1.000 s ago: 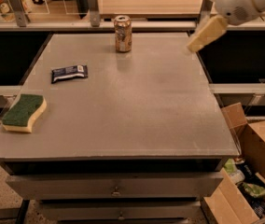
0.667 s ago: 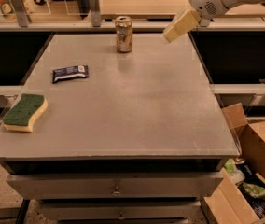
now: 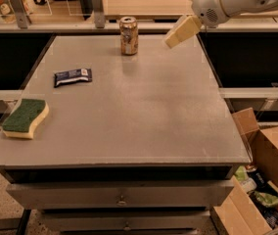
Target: Move orange can near rxbar blueberry
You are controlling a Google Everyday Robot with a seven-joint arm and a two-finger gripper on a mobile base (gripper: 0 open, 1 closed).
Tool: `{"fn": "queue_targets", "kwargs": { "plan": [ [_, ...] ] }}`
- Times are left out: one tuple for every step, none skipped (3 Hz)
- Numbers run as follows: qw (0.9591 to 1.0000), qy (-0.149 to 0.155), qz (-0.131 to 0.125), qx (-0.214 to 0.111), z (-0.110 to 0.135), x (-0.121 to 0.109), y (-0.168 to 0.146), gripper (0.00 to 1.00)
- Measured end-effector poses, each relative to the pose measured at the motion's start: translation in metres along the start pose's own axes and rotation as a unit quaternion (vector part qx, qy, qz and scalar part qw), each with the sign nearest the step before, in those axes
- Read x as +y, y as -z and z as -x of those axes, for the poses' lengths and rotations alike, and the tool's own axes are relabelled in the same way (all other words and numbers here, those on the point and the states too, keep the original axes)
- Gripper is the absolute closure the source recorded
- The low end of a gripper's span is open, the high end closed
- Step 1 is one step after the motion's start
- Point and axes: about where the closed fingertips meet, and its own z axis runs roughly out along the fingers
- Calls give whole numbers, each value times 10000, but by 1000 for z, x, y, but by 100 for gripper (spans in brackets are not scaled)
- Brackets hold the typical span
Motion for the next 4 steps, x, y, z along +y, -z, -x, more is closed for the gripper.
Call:
{"fn": "queue_targets", "kwargs": {
  "plan": [
    [9993,-285,-74,-245,-5,0,-44,0],
    [9969,-540,-63,-567,-9,-4,-86,0],
    [9929,-738,-75,-930,-14,-12,-124,0],
    [9898,-876,-60,-1125,-21,-18,-154,0]
  ]
}}
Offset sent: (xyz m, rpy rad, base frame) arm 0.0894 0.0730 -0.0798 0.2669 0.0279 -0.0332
